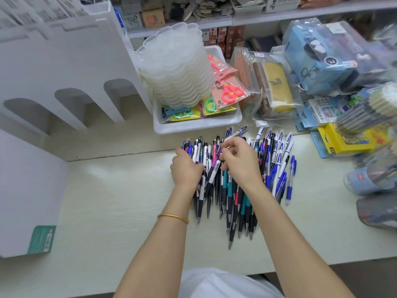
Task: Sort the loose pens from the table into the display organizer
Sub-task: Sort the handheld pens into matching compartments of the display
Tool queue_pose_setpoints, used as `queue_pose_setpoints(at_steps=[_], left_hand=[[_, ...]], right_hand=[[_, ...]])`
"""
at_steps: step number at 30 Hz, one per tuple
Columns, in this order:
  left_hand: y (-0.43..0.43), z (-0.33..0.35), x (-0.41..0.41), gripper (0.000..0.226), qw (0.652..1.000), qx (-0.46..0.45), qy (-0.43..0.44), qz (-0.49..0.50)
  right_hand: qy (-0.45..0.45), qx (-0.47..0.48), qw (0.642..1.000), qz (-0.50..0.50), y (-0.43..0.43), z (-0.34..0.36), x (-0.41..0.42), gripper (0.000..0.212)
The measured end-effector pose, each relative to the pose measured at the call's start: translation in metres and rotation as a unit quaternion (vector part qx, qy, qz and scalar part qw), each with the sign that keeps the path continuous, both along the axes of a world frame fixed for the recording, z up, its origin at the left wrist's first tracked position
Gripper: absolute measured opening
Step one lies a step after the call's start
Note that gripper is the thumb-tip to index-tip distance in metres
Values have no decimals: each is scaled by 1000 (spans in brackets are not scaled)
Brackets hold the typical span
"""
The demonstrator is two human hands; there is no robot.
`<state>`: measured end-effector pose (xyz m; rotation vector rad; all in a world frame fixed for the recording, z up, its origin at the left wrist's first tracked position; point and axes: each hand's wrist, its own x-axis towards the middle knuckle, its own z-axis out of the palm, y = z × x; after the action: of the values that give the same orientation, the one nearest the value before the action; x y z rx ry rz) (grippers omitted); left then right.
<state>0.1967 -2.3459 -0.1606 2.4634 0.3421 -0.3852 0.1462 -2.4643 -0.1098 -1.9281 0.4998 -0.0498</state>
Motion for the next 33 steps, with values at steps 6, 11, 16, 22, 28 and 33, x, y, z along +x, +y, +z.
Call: queue_pose_setpoints(at_steps=[6, 11, 16, 22, 28, 33], left_hand=[[-1, 7, 1, 52, 1000, -10, 10, -19], [4, 7, -1, 52, 999, -35, 21, -22], [19, 5, -2, 42, 990, -133, 36, 33], [38, 3, -7, 36, 955, -276, 41, 102], [53, 11, -11, 32, 913, -372, 28, 165], [61, 33, -5, 44, 881, -429, -17, 202]], right_hand=[[1, -14, 1000, 7, 2, -1, 0, 15], [4, -18, 1000, 8, 3, -1, 0, 13], [6, -12, 1000, 15, 6, 0, 0, 15], [13, -11, 1000, 26, 13, 0, 2, 13], [8, 23, 999, 39, 22, 3, 0, 14], [28, 106, 993, 30, 35, 10, -3, 12]])
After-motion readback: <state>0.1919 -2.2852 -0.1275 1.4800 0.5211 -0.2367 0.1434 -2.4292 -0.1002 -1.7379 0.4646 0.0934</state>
